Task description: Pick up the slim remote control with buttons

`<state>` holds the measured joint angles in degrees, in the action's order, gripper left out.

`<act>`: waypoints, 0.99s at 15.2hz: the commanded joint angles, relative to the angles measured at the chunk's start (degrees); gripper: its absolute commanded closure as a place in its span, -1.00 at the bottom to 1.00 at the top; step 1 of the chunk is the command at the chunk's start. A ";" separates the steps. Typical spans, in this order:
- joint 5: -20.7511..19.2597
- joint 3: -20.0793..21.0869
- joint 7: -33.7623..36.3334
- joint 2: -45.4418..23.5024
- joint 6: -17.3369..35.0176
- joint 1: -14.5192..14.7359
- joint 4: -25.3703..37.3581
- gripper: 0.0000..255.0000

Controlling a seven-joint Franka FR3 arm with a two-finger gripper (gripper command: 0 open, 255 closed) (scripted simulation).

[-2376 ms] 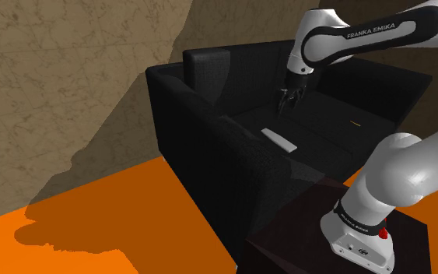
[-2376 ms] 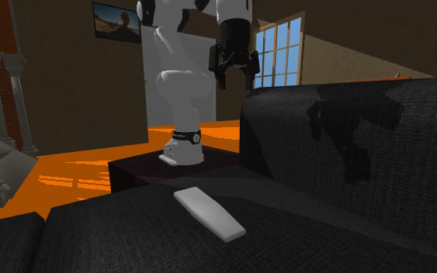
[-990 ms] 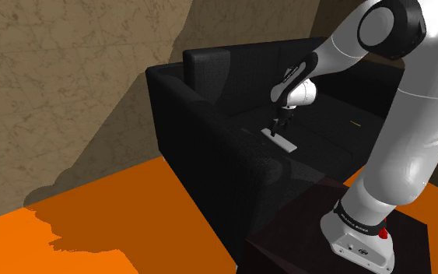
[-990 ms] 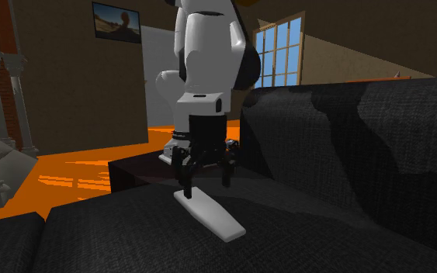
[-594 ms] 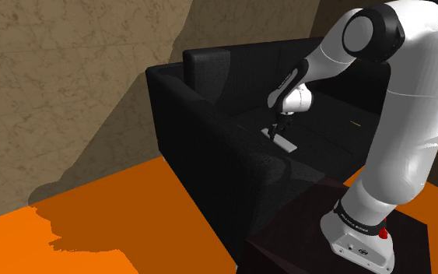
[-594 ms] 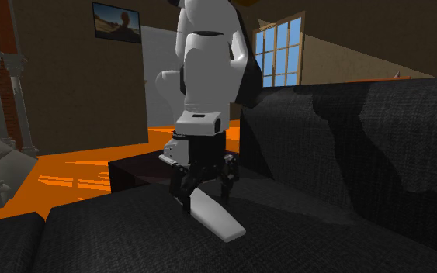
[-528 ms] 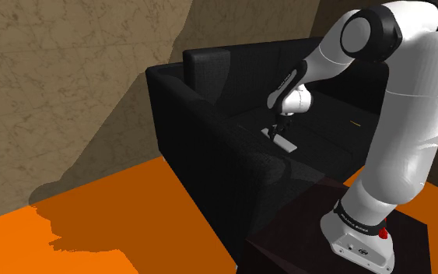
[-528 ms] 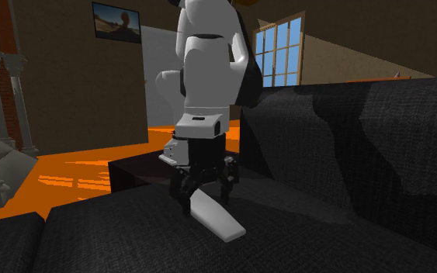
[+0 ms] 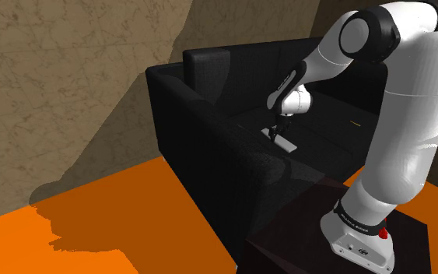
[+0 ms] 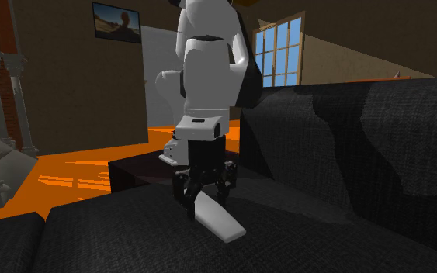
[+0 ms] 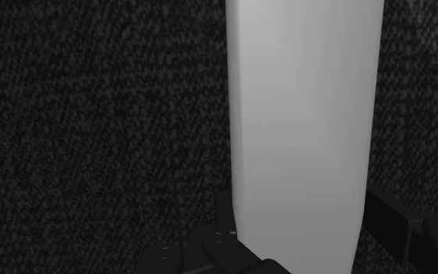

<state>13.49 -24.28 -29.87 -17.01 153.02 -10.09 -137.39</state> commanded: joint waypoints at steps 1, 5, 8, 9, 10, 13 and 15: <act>0.00 0.01 -0.01 -0.09 0.02 -0.01 0.01 1.00; -1.47 -0.93 1.03 1.56 -1.22 0.69 -0.26 1.00; -3.68 -2.17 2.58 3.94 -3.23 1.56 -0.37 1.00; -4.41 -2.53 3.09 4.73 -3.92 1.80 -0.37 1.00; -5.14 -2.86 3.60 5.51 -4.62 2.03 -0.36 1.00; -7.28 -3.71 5.09 7.83 -6.75 2.59 -0.25 1.00; -8.63 -4.16 6.04 9.34 -8.21 2.88 -0.09 1.00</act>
<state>5.60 -28.19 -24.35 -8.51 145.55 -7.37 -137.50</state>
